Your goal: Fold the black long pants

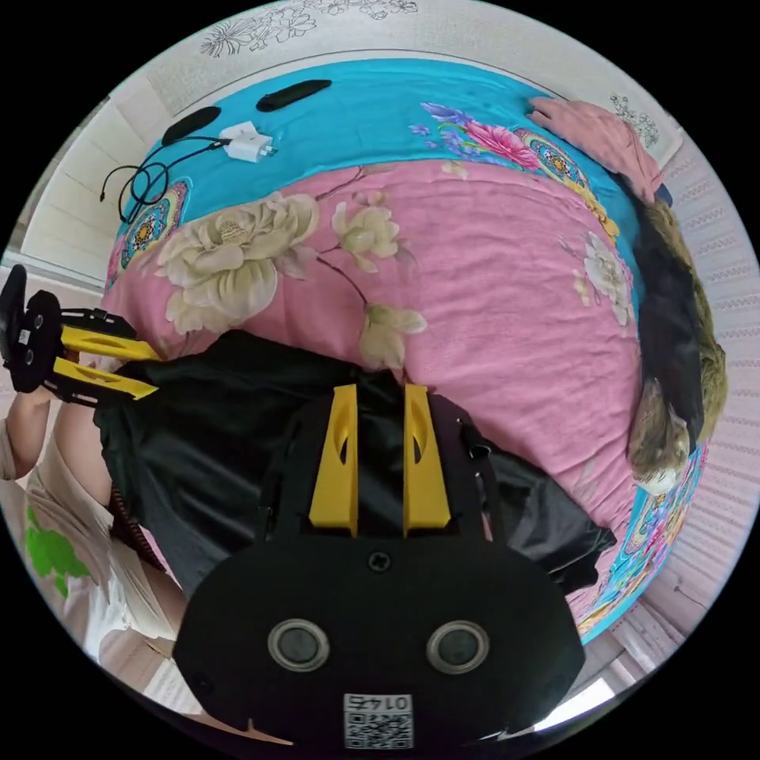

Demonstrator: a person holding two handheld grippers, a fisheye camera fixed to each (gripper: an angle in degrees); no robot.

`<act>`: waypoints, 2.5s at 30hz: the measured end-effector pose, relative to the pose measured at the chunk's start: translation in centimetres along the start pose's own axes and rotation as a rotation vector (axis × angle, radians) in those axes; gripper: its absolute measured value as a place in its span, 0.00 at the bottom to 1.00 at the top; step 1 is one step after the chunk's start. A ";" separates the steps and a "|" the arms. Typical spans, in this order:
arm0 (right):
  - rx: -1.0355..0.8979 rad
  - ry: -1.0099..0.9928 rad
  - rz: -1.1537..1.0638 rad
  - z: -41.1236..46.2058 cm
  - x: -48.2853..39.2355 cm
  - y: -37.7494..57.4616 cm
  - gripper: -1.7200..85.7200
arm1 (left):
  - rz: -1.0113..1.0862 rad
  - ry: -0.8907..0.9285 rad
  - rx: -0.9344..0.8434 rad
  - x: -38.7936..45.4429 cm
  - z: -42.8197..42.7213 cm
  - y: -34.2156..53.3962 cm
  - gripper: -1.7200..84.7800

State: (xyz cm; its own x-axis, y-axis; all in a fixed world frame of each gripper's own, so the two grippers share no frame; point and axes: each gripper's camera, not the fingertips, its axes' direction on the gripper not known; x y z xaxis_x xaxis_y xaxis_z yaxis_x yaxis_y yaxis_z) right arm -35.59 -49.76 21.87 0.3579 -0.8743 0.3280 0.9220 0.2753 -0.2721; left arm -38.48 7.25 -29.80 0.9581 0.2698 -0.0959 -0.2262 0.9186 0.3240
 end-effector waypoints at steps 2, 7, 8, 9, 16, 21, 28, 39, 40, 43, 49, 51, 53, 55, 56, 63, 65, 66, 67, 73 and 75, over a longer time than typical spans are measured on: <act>0.053 0.036 -0.008 -1.6 -0.2 0.2 0.03 | 0.034 0.020 0.025 0.1 -1.0 -0.2 0.02; 0.206 -0.042 0.085 -5.5 1.7 0.3 0.05 | -0.028 -0.108 0.186 0.1 -3.7 0.6 0.01; 0.184 -0.117 0.103 -4.8 2.2 0.3 0.07 | -0.036 -0.115 0.112 -0.2 -2.2 0.2 0.01; 0.120 -0.161 0.126 -3.7 2.5 0.6 0.10 | -0.040 -0.105 0.082 -0.4 -1.4 0.1 0.02; 0.273 -0.249 0.327 -8.1 4.7 16.2 0.16 | -0.074 -0.082 0.172 0.9 -4.0 3.7 0.08; 0.260 -0.200 0.812 -8.4 5.4 42.3 0.14 | -0.046 -0.051 0.191 3.1 -4.9 7.3 0.04; 0.279 -0.251 1.430 -4.7 -1.7 69.5 0.13 | -0.056 0.021 0.152 6.5 -4.4 11.0 0.01; 0.511 -0.371 1.496 -2.0 -3.3 77.5 0.04 | -0.018 -0.009 0.077 11.9 -3.4 11.0 0.01; 0.503 -0.340 1.503 -2.6 -3.1 78.0 0.04 | -0.016 -0.013 0.080 12.3 -3.4 11.0 0.01; 0.380 -0.127 1.447 -5.9 -1.2 79.4 0.03 | -0.011 -0.014 0.078 13.0 -3.1 10.8 0.01; 0.137 -0.125 1.301 -6.6 3.0 79.6 0.10 | 0.010 -0.045 0.042 14.7 -1.5 10.5 0.01; 0.146 -0.273 1.259 -6.0 2.3 81.2 0.11 | 0.012 -0.038 0.034 15.0 -1.0 10.5 0.01; 0.257 -0.249 1.281 -7.3 -0.1 83.2 0.11 | 0.009 -0.029 0.034 15.3 -0.3 10.7 0.01; 0.355 -0.300 1.263 -8.1 -3.5 84.9 0.11 | 0.009 -0.013 0.035 15.6 0.2 10.8 0.01; 0.409 -0.356 1.228 -8.2 -6.2 85.6 0.11 | 0.010 -0.003 0.033 15.7 0.5 10.9 0.01; 0.454 -0.542 1.170 -6.3 -22.3 86.0 0.11 | 0.041 0.028 0.032 17.7 1.9 11.2 0.01; 0.469 -0.530 1.175 -5.9 -23.8 86.2 0.12 | 0.060 0.032 0.029 18.7 2.1 11.4 0.01; 0.481 -0.561 1.171 -5.5 -24.3 86.3 0.12 | 0.066 0.030 0.031 19.0 2.1 11.4 0.01; 0.484 -0.577 1.169 -5.4 -24.4 86.3 0.12 | 0.076 0.025 0.035 19.5 2.0 11.6 0.01; 0.295 -0.417 1.107 -5.8 -26.3 85.8 0.05 | 0.087 0.018 0.043 21.1 2.2 12.5 0.01; 0.373 -0.450 1.060 -7.2 -26.8 88.2 0.03 | 0.089 0.014 0.041 21.4 2.3 12.8 0.01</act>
State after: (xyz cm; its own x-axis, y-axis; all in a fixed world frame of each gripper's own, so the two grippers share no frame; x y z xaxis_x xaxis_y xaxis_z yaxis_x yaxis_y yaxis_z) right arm 35.09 -4.96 -17.47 0.9124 0.0520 0.4061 0.0996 0.9340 -0.3432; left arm -20.47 24.12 -25.52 0.9322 0.3536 -0.0779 -0.3024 0.8786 0.3696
